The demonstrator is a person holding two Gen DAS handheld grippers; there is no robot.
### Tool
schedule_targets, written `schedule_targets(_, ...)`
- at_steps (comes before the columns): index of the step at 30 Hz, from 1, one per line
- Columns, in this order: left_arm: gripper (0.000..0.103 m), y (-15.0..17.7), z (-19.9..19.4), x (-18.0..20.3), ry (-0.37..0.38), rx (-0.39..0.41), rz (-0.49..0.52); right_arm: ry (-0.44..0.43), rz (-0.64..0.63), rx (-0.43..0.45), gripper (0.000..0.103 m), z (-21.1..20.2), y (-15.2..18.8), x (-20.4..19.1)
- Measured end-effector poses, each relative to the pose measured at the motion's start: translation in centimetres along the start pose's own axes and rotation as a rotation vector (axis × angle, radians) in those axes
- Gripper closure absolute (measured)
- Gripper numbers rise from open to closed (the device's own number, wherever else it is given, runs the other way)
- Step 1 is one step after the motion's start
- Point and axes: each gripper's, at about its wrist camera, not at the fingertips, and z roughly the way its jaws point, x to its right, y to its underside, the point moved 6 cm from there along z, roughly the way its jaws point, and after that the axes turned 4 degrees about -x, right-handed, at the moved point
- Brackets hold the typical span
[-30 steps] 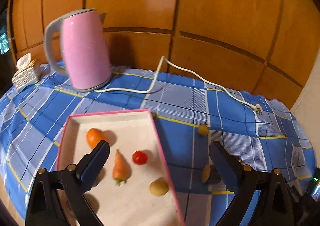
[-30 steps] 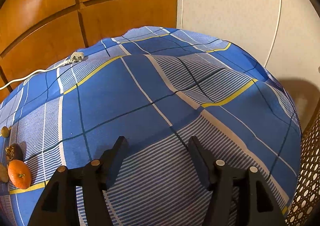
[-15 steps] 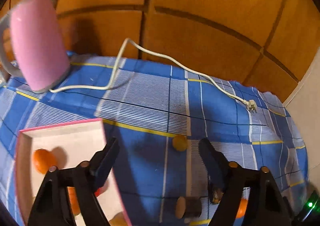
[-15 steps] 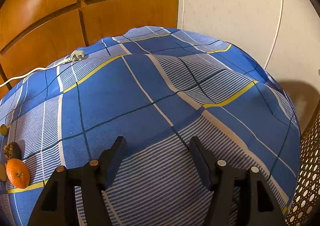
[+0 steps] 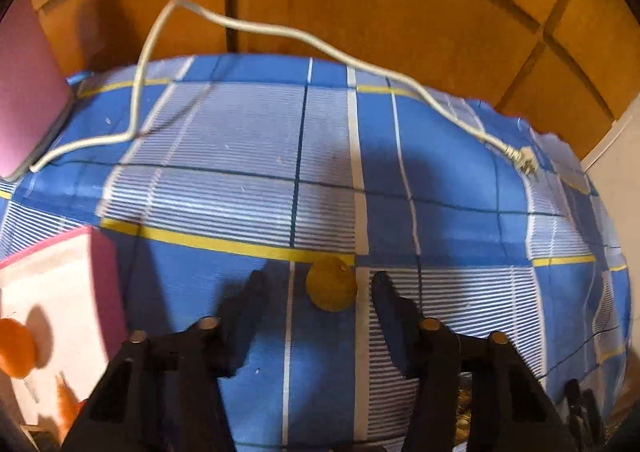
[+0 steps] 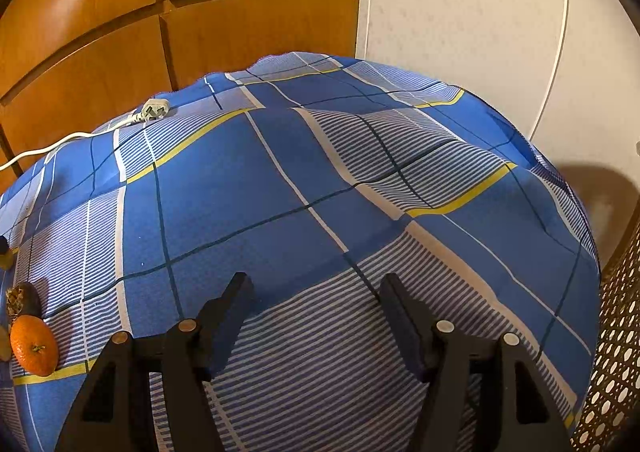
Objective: Organize fruits
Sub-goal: 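Move the left tool to the small round greenish fruit and close on it, then carry the round fruit into the tray and open the left tool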
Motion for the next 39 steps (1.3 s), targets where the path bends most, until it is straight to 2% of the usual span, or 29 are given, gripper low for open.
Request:
schedule_targets(1, 0.078, 0.0, -0.1, 0.0, -0.005, 0.014, 0.007, 0.000, 0.000, 0.000, 0.035, 0.0, 0.0, 0.0)
schedule_targets(4, 0.078, 0.1, -0.6, -0.4, 0.054, 0.013, -0.016, 0.001, -0.001, 0.001, 0.035, 0.0, 0.0, 0.0)
schedule_targets(8, 0.078, 0.5, -3.3, -1.1, 0.068, 0.069, -0.027, 0.002, -0.002, 0.002, 0.035, -0.1, 0.0, 0.0)
schedule_targets(16, 0.078, 3.1, -11.8, -4.5, 0.007, 0.244, -0.080, 0.003, -0.002, 0.001, 0.034, 0.0, 0.0, 0.0)
schedule_targets(21, 0.077, 5.9, -15.6, -7.1, -0.040, 0.309, -0.107, 0.003, -0.001, 0.002, 0.034, 0.0, 0.0, 0.0)
schedule_targets(28, 0.077, 10.4, -17.8, -10.5, -0.065, 0.313, -0.173, 0.003, -0.001, 0.002, 0.034, 0.0, 0.0, 0.0)
schedule_targets(39, 0.077, 15.2, -16.8, -14.0, -0.083, 0.273, -0.270, 0.000, 0.002, 0.003, 0.034, -0.1, 0.0, 0.0)
